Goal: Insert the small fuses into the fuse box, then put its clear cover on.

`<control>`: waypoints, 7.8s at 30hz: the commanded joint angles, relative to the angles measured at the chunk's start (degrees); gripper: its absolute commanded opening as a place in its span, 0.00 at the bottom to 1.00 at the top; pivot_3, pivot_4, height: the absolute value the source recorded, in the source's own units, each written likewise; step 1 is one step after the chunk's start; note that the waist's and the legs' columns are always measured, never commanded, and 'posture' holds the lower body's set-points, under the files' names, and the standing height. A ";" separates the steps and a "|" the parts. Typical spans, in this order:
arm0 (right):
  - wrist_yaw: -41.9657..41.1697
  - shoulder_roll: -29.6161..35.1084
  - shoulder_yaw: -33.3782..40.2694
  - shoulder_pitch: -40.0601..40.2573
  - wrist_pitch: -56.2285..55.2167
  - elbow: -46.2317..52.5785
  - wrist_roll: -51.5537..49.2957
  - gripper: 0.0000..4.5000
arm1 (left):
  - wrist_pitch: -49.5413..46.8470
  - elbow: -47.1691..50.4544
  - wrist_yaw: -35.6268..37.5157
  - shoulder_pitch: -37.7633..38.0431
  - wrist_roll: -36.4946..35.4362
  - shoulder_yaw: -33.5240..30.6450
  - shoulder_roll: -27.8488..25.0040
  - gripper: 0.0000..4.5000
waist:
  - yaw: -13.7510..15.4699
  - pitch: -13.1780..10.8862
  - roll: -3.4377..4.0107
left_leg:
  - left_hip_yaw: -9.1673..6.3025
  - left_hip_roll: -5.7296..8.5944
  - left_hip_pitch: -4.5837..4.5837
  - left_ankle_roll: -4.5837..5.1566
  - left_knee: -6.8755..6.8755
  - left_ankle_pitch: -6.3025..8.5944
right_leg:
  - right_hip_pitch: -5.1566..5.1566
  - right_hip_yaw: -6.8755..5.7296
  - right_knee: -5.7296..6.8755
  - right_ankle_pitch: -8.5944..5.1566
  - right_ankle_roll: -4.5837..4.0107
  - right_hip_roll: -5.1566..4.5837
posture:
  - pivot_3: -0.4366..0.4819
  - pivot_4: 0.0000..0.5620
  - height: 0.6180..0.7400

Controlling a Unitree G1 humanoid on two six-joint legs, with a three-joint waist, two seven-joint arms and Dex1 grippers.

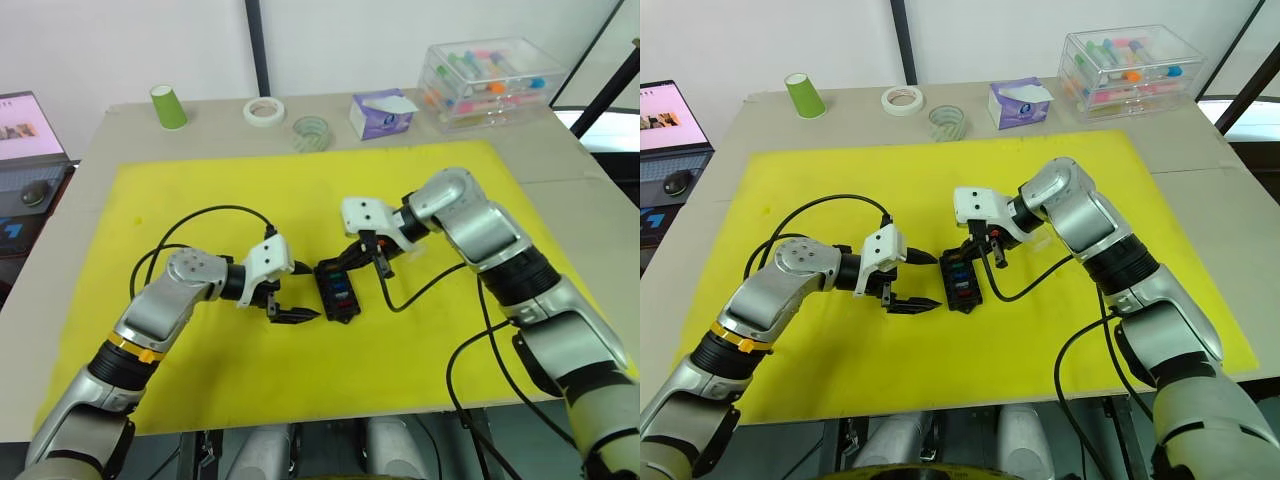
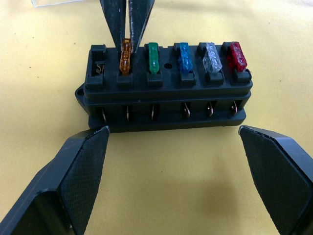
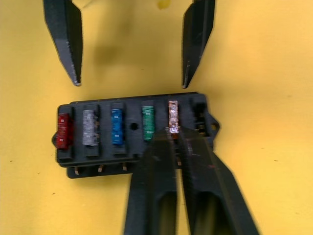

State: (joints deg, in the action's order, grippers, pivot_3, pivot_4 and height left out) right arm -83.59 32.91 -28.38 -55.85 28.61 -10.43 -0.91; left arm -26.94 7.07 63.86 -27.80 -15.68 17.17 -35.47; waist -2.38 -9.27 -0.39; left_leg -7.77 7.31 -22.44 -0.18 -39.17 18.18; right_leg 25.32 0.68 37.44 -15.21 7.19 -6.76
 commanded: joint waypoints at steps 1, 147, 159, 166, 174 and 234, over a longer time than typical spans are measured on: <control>-0.11 -0.37 -0.01 0.25 0.88 1.29 -0.25 0.22 | 1.03 1.60 0.48 -0.31 -0.04 -0.55 -0.14 1.00 | 0.09 0.00 0.00 | 0.00 0.00 0.00 0.00 0.00 0.00 | 0.00 0.00 0.00 0.00 0.00 0.00 | 0.48 0.27 1.00; 13.34 6.39 6.04 3.16 17.24 30.04 -19.22 1.00 | -45.17 -15.27 -0.26 4.99 -32.40 -23.14 -7.76 1.00 | 1.49 0.13 0.15 | 0.00 -0.04 0.01 0.00 0.00 0.01 | -0.04 0.04 -0.05 0.00 0.00 0.02 | 0.48 0.27 1.00; 14.14 6.74 5.52 3.52 16.74 30.66 -18.85 1.00 | -50.05 -11.94 -2.72 5.27 -33.51 -21.12 -4.08 1.00 | 1.70 0.17 0.16 | -0.02 0.02 0.02 0.00 -0.02 0.01 | -0.09 0.04 -0.05 0.00 0.00 -0.03 | 0.48 0.27 1.00; 14.00 7.04 5.44 3.68 16.00 30.59 -18.29 1.00 | -47.16 -13.90 -2.78 5.78 -30.97 -20.54 -4.77 0.87 | 1.67 0.17 0.16 | -0.02 0.02 0.02 0.00 -0.02 0.00 | -0.08 0.04 -0.06 0.00 0.00 -0.02 | 0.48 0.27 1.00; 13.85 6.74 4.96 3.48 14.81 29.79 -17.38 1.00 | -44.11 -15.65 -1.40 7.49 -29.09 -19.96 -5.80 0.41 | 1.42 0.17 0.16 | -0.02 0.01 0.02 0.00 0.00 0.01 | -0.05 0.05 -0.06 0.00 0.00 -0.01 | 0.48 0.27 1.00; 20.83 4.06 11.93 -3.12 39.44 30.98 -31.68 0.64 | -11.91 7.33 12.75 -9.33 -17.24 -9.56 -12.34 0.00 | 1.58 0.17 0.15 | -0.01 -0.01 0.01 0.00 0.03 0.00 | -0.06 0.06 -0.09 0.00 0.00 0.00 | 0.48 0.27 1.00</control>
State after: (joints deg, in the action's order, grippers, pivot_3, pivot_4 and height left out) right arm -63.53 37.20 -17.51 -57.44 67.66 18.59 -31.65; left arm -39.59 14.18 76.90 -35.78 -33.32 7.84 -47.99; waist -0.81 -9.10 -0.23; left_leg -7.78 7.30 -22.43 -0.18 -39.15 18.18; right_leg 25.25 0.74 37.35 -15.21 7.19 -6.76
